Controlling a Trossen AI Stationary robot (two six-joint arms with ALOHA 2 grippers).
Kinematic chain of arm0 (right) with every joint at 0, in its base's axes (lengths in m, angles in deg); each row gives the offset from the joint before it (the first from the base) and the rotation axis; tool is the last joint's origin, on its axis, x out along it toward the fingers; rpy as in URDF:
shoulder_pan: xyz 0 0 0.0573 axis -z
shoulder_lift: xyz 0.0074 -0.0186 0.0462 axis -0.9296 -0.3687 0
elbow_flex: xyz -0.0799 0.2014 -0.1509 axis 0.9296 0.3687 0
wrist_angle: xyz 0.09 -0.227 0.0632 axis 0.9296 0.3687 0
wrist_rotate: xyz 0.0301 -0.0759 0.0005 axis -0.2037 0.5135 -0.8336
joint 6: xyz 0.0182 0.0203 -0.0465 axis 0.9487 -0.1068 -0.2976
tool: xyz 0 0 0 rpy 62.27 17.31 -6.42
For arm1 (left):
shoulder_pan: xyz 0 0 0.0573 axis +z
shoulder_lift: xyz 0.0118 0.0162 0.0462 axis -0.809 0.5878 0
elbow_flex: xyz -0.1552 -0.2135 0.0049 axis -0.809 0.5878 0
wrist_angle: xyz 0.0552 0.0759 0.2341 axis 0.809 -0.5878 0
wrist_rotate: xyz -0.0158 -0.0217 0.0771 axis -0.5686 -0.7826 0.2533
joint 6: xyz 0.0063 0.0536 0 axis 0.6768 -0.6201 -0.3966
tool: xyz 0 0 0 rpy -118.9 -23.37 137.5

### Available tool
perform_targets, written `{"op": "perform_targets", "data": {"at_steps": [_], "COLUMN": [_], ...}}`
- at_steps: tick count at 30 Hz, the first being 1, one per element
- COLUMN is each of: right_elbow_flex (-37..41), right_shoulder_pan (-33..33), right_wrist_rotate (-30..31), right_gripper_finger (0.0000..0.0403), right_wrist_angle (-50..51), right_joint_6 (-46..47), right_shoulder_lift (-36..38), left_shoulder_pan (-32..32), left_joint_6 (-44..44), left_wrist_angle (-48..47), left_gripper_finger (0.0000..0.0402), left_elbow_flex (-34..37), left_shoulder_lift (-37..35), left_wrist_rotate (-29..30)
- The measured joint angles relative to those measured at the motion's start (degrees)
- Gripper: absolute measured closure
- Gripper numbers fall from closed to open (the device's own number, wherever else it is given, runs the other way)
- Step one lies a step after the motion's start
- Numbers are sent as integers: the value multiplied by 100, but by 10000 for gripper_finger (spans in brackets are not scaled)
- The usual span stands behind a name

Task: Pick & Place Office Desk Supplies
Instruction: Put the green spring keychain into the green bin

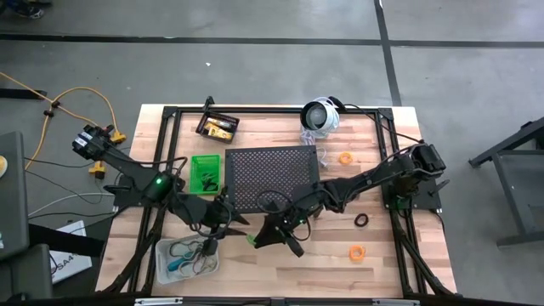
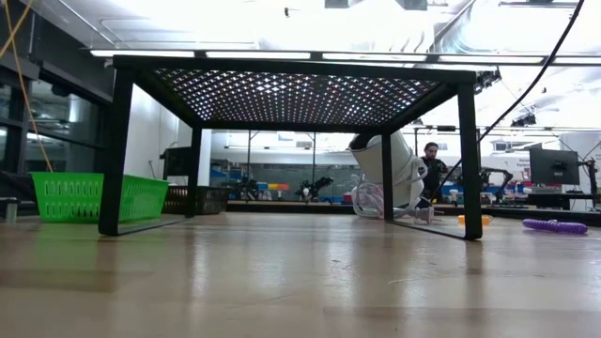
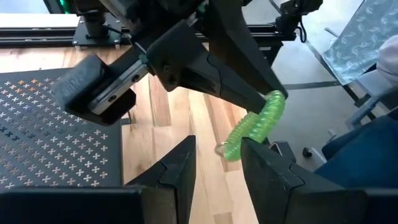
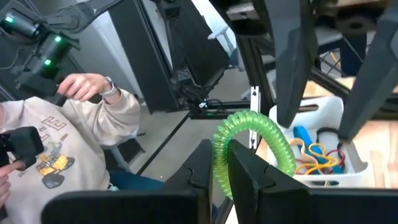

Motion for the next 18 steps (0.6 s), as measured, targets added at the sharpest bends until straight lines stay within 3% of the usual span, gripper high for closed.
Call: {"op": "perform_targets", "data": {"at_steps": [18], "right_elbow_flex": [0], "right_shoulder_pan": [166], "right_wrist_rotate": [-44], "right_gripper_finger": [378], "right_wrist_angle": [-118], "right_joint_6": [-25], "right_shoulder_lift": [0], "left_shoulder_pan": [21], "left_joint_6": [-229], "left_wrist_angle": [24], "left_gripper_finger": [279], "left_elbow_flex": [0], "left_shoulder_lift": [0], "left_wrist_rotate": [-373]}}
